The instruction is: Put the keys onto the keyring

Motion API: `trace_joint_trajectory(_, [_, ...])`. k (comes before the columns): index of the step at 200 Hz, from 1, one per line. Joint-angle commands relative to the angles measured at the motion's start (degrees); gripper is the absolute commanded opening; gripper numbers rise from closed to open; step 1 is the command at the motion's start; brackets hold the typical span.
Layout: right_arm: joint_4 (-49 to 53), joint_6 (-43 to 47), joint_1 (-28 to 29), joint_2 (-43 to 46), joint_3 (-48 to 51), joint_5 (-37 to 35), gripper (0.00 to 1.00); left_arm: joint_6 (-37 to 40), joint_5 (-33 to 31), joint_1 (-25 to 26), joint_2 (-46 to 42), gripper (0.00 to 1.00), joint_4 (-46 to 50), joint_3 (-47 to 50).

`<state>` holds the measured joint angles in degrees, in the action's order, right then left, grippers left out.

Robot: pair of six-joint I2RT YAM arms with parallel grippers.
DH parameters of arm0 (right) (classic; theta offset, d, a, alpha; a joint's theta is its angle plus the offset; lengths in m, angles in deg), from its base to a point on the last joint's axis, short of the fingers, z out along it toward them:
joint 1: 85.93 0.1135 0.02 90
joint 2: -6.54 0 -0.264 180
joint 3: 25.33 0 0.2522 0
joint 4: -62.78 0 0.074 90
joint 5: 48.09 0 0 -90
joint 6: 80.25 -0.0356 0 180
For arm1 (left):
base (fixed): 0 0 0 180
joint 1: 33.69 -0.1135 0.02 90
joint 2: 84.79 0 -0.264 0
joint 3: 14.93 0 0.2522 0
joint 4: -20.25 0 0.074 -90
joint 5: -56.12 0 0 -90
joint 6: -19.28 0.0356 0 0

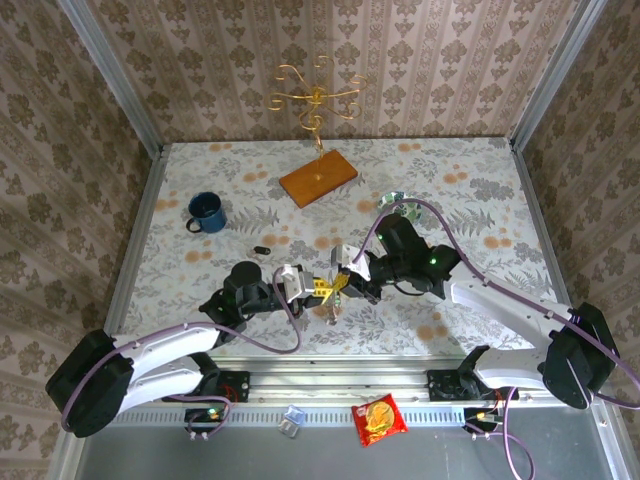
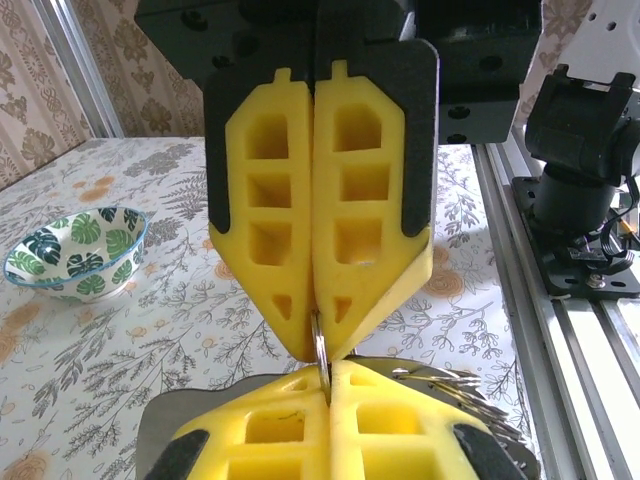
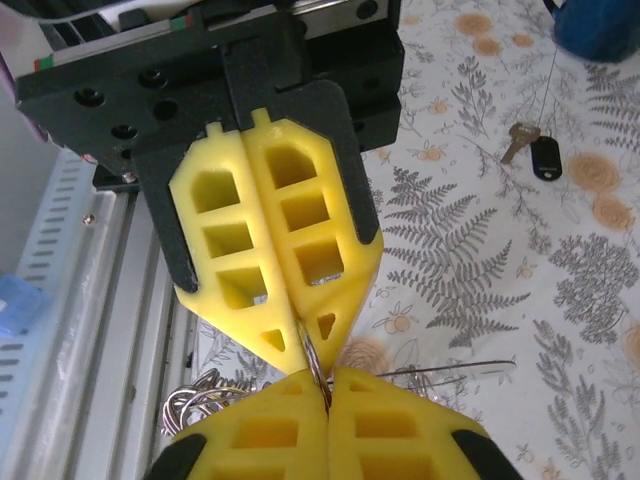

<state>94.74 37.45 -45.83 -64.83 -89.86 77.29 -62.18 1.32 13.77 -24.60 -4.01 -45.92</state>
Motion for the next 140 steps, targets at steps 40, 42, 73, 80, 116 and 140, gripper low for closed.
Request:
trace_joint_trajectory(40, [7.3,5.1,0.4,-1.3,-4.2,-3.4,0.0,0.2,-4.2,0.2,-1.7,0.29,3.0,-1.5])
trace_joint_trajectory(42, [7.9,5.4,0.5,-1.4,-4.4,-3.7,0.0,0.4,-4.1,0.2,-1.8,0.29,3.5,-1.7])
trace_joint_trajectory(73, [15.9,10.1,2.3,-3.4,-8.9,-9.2,0.0,3.7,-3.8,0.2,-2.4,0.26,10.9,-4.1])
trace_joint_trajectory(80, [16.8,10.6,2.7,-3.8,-9.6,-9.7,0.0,4.3,-3.7,0.3,-2.4,0.26,12.1,-4.6])
trace_joint_trajectory(116, [18.9,12.3,4.9,-5.1,-12.6,-11.6,0.0,5.2,-2.8,0.3,-1.8,0.23,13.6,-5.6])
trace_joint_trajectory(140, [19.4,12.7,6.1,-5.9,-14.1,-11.9,0.0,5.6,-2.6,0.2,-1.7,0.21,14.0,-6.1])
